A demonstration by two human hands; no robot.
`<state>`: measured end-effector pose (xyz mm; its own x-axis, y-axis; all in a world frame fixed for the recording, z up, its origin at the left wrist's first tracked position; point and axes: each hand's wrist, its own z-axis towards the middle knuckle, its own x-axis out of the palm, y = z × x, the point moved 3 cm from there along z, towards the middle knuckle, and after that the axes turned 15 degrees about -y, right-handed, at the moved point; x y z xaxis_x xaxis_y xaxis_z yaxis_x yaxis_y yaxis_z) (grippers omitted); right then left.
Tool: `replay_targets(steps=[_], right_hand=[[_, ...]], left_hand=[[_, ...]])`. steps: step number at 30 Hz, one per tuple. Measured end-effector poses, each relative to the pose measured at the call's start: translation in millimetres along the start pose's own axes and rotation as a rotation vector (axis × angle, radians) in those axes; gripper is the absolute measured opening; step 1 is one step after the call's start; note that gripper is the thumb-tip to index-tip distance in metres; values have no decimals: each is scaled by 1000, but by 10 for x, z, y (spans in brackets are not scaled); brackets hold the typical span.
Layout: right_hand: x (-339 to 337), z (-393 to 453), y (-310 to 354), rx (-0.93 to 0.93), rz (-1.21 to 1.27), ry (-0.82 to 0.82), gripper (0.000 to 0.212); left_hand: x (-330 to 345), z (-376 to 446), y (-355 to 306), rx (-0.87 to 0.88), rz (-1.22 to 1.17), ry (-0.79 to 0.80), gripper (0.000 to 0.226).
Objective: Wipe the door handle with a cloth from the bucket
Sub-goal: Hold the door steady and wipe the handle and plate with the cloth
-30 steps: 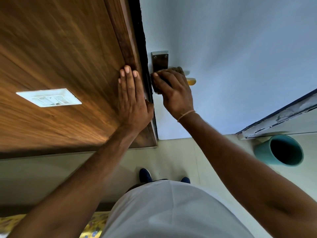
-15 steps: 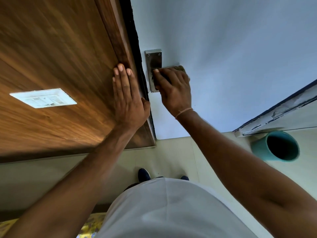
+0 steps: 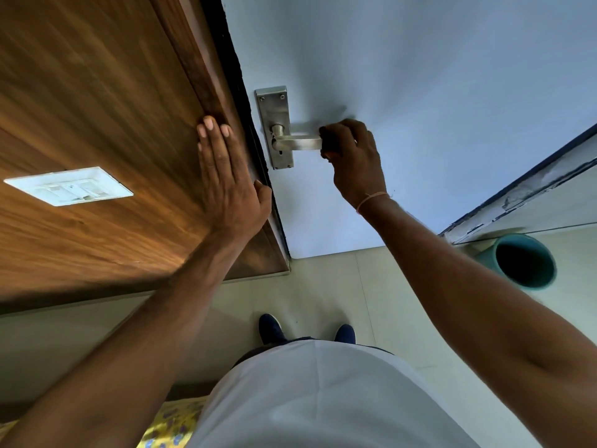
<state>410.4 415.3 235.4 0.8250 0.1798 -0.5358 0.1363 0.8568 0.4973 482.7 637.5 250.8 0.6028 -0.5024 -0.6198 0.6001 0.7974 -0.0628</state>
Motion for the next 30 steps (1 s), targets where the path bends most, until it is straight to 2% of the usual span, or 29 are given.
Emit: replay_targets(steps=[3, 6, 9, 11, 13, 15, 17, 20, 24, 25, 27, 30], right_hand=[[-74, -31, -19, 314, 167, 1, 37], [-119, -137, -156, 731, 381, -113, 30], [-67, -297, -313, 1108, 487, -220, 20], [32, -370, -264, 1422, 842, -268, 8], [114, -420, -97, 1696, 1228, -251, 25], [200, -505, 83, 1883, 1382, -221, 32], [236, -539, 274, 1934, 1490, -111, 34], [296, -521, 541, 1899, 1614, 27, 35], [356, -359, 851, 1750, 1615, 146, 36], [379, -314, 905, 1734, 1610, 164, 36], [434, -229, 963, 1742, 1615, 170, 49], [470, -169, 917, 1808, 1561, 84, 52]], left_hand=[[-27, 2, -4, -9, -7, 3, 106], [-47, -3, -4, -13, -16, 15, 104], [-59, -10, -8, -25, -9, 28, 104], [-64, -19, -10, -30, -12, 40, 104], [-73, -32, -11, -30, -20, 39, 102], [-79, -39, 0, -28, -30, 42, 101], [-80, -43, 14, -21, -39, 52, 100], [-90, -43, 30, -17, -46, 48, 99], [-100, -49, 57, -5, -59, 22, 95], [-101, -47, 71, 2, -61, 18, 95], [-108, -42, 94, 15, -67, 14, 95], [-108, -45, 120, 33, -72, 14, 96]])
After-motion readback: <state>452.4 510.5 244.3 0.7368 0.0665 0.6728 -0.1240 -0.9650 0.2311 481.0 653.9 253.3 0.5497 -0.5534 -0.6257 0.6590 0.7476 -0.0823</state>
